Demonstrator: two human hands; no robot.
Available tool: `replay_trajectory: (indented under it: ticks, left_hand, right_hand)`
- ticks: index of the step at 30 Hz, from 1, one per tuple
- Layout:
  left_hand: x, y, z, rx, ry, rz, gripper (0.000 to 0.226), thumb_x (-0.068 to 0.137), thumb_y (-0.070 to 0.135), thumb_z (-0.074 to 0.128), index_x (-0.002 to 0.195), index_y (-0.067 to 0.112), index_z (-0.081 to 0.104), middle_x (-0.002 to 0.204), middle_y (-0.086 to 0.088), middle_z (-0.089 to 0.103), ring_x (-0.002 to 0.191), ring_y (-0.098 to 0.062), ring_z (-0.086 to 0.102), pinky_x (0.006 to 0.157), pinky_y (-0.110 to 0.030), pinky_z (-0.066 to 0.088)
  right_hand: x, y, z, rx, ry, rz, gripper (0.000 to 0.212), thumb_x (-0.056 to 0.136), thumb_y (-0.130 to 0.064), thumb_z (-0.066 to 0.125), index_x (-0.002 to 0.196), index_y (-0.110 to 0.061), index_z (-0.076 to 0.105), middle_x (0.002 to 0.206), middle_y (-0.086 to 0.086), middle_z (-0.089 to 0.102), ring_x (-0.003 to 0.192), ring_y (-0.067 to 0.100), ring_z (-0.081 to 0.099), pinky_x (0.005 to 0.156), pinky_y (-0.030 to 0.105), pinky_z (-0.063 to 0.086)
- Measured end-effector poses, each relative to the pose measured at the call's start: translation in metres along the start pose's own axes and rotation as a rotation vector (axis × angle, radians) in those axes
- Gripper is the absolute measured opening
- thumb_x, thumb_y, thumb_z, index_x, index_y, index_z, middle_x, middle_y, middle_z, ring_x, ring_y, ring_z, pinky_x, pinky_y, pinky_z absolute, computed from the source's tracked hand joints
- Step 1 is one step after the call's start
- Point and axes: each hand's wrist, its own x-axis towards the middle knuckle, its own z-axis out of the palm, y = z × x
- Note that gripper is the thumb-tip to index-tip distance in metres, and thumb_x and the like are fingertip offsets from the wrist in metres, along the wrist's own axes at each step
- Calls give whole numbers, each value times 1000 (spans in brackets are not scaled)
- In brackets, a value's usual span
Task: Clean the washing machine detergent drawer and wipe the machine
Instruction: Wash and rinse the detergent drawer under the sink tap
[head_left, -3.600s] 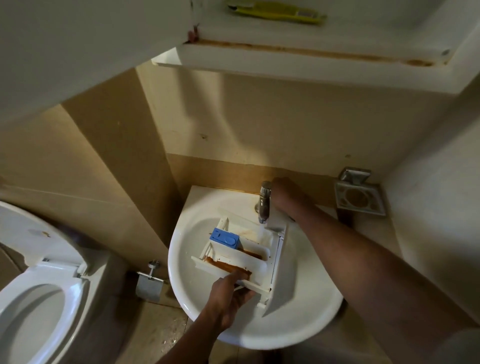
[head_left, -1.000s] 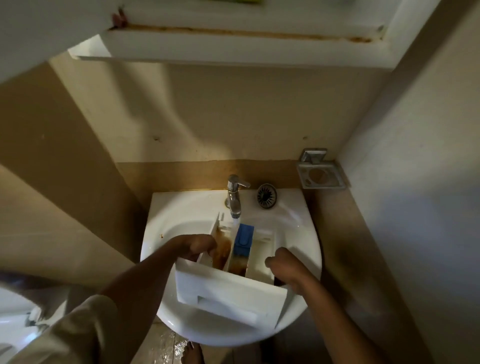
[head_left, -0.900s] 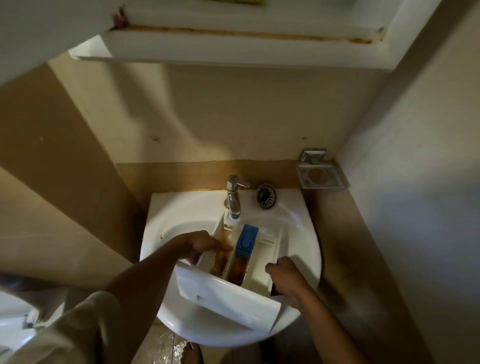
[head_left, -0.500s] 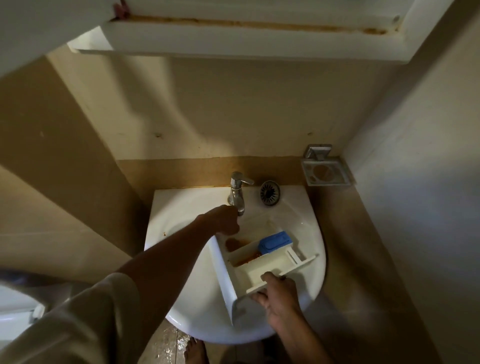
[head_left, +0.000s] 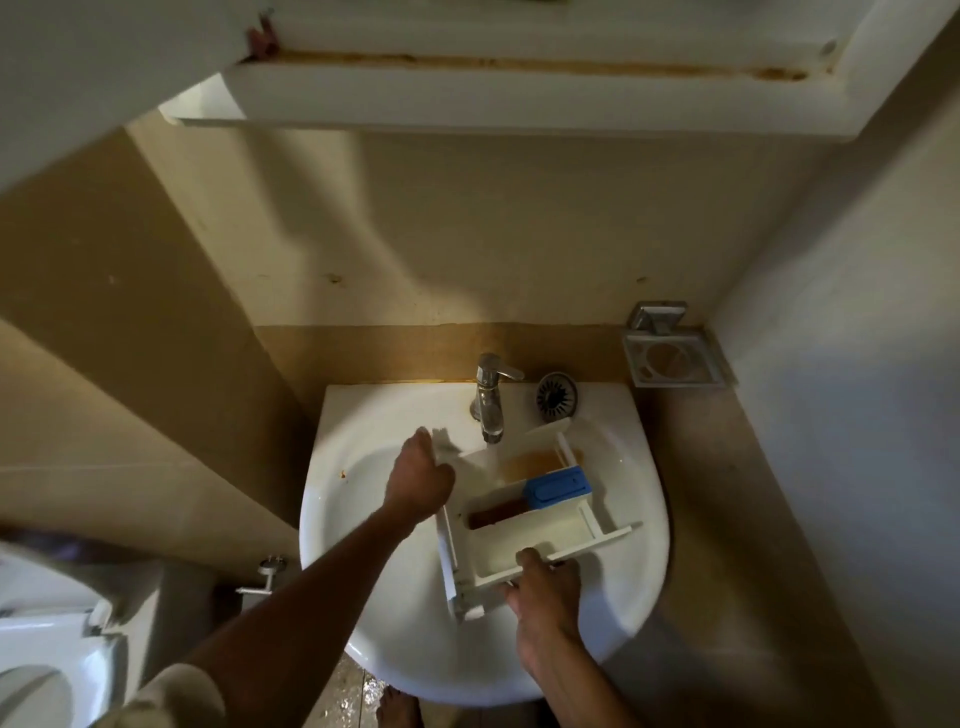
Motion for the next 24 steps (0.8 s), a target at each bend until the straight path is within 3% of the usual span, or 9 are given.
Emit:
replay_trajectory:
  ticks: [2,5,8,11,17,19,21,24]
  left_hand:
    - [0,-3,-10,-87,-1,-37,58,77,18,72,131,12,53,125,-4,60,106,-23,61,95,-46,56]
    - [-6,2,-16,-84,16,3,87,68,40,78,146,21,44,144,-3,49,124,-28,53,101,-51,51]
    - [-10,17,-12,-135,102,125,78,77,35,77,146,21,43,146,-3,50,127,-26,51,104,-49,48]
    - [-12,27,-9,11,214,220,70,80,30,76,143,17,48,145,-6,52,128,-28,48,103,-49,46]
    - [-22,20,-14,110,305,181,71,73,48,60,135,14,56,135,-8,59,121,-29,51,99,-48,47]
    - [-24,11,-16,57,331,137,59,77,52,59,119,11,65,116,-9,67,102,-25,58,86,-39,50]
    - [-28,5,-19,-71,325,103,47,81,53,57,89,9,71,86,-9,69,80,-25,59,72,-35,47]
    - [-33,-4,-28,-262,201,9,43,88,52,58,78,14,74,78,-5,69,79,-23,61,75,-35,44]
  right_hand:
    - [-2,-2,-1,36,-19,55,26,91,7,54,114,-5,56,107,20,67,90,32,66,71,42,58]
    - [-2,-6,-5,37,-49,159,26,93,4,50,118,3,57,104,26,68,87,36,67,58,37,59]
    - [-8,-7,-2,32,-117,250,22,94,3,48,114,2,57,105,27,68,93,37,67,62,39,60]
    - [-13,-8,2,16,-159,301,12,93,6,44,95,0,54,92,22,64,84,33,63,69,42,57]
    - [-15,-12,-5,-160,-170,259,15,90,7,42,81,0,52,77,20,61,71,31,59,50,33,53]
    - [-6,-14,-13,-266,-149,216,14,89,6,44,83,2,55,79,20,65,73,32,62,55,34,55]
    - [5,-18,-23,-419,-123,167,15,90,-1,47,95,1,61,92,24,70,85,37,67,69,40,59]
    - [19,-31,-35,-678,-121,64,23,86,-13,52,106,-7,62,113,29,65,103,41,63,93,49,53]
